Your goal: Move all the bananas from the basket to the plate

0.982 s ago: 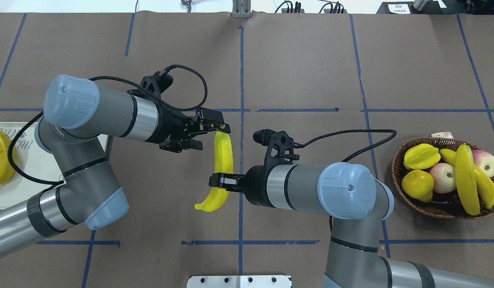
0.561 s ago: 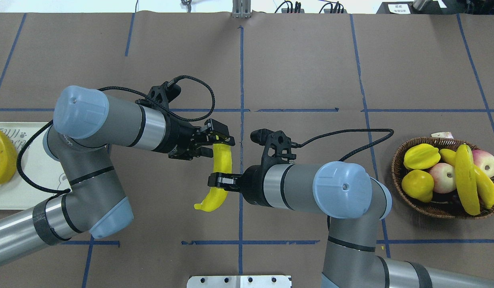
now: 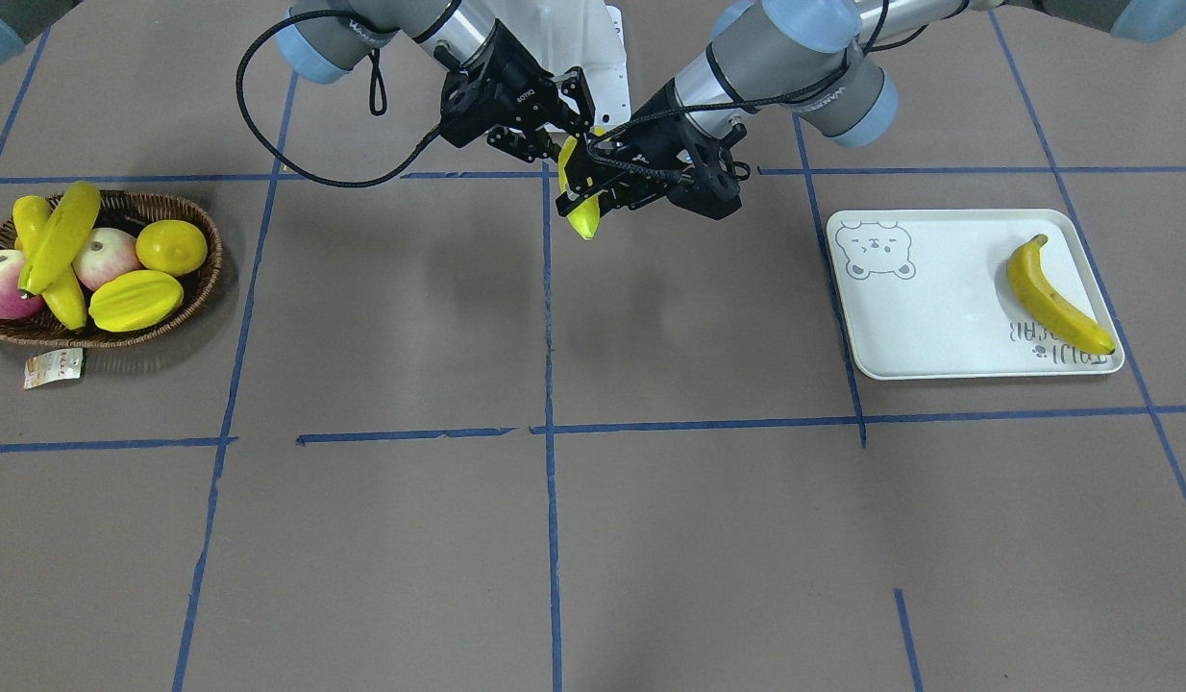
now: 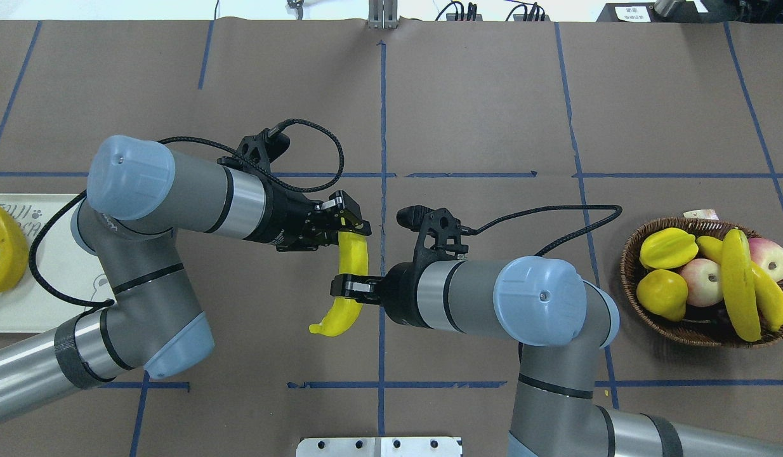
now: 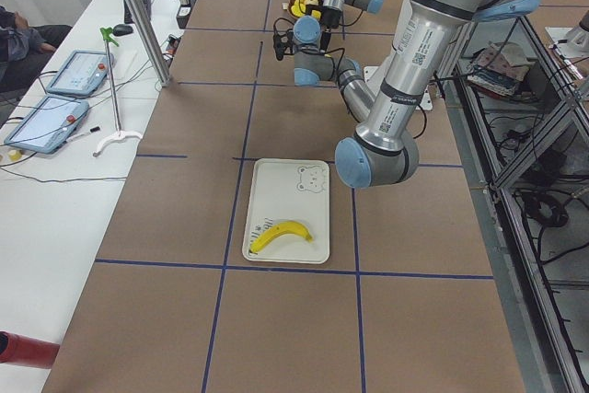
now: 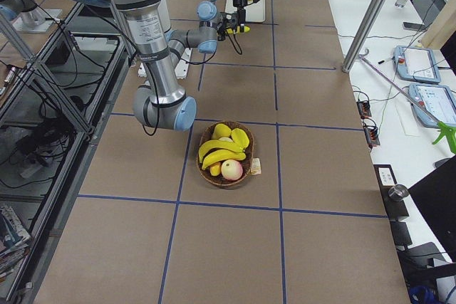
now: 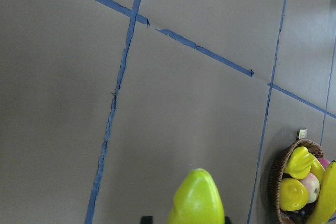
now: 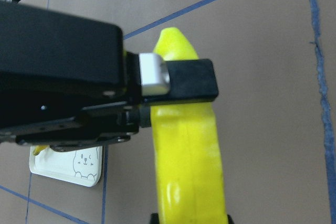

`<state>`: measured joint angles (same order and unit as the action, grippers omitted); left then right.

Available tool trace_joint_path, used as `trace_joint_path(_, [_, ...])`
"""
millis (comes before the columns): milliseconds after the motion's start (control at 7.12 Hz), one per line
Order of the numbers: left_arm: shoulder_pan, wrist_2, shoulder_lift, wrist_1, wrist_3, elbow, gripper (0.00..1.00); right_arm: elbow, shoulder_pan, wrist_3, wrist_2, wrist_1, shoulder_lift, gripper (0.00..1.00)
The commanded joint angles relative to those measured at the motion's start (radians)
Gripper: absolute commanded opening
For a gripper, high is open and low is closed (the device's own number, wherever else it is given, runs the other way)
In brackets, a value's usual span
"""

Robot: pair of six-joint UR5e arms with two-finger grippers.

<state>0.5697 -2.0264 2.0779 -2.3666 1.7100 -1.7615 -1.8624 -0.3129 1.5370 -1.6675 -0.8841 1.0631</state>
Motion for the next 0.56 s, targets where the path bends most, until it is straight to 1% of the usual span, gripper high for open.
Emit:
trace_joint_path(0, [-0.004, 0.0, 0.001, 0.001, 0.0, -0.001, 0.46, -0.001, 0.0, 0.0, 0.0, 0.001, 0.0, 0.06])
trace_joint_path(140, [-0.004, 0.0, 0.001, 0.001, -0.001, -0.001, 0.36, 0.0, 0.0, 0.0, 0.0, 0.001, 0.0, 0.07])
trace_joint_path(281, [-0.002, 0.0, -0.002, 0.001, 0.0, -0.003, 0.12, -0.001, 0.0, 0.002, -0.001, 0.007, -0.002, 0.17])
trace_joint_path(421, [-0.002, 0.0, -0.004, 0.003, -0.001, -0.003, 0.0, 0.0, -0.002, 0.003, 0.0, 0.005, -0.002, 0.7])
